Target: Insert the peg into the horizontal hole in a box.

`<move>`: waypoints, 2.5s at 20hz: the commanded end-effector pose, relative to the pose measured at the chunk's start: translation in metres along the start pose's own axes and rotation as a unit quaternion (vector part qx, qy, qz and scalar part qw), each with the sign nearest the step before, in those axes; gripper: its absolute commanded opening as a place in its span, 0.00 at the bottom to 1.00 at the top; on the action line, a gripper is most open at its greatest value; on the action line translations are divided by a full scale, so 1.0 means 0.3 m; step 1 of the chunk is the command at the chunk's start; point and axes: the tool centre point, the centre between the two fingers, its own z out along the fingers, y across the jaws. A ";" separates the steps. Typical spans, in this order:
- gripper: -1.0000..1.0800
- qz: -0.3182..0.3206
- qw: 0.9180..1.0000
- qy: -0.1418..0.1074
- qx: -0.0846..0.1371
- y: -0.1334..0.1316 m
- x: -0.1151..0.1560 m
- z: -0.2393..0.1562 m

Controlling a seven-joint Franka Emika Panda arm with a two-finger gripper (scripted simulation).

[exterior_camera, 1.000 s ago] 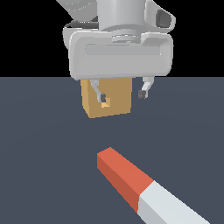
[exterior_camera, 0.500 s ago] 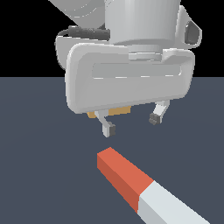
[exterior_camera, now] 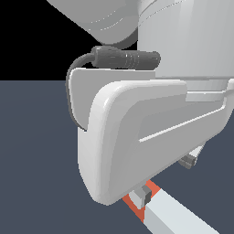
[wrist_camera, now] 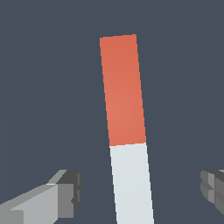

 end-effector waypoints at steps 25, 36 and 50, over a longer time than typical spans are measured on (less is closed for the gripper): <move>0.96 -0.047 0.999 0.000 0.004 0.002 -0.122 0.143; 0.96 -0.048 0.999 0.000 0.004 0.004 -0.123 0.227; 0.00 -0.047 0.999 0.000 0.004 0.005 -0.118 0.228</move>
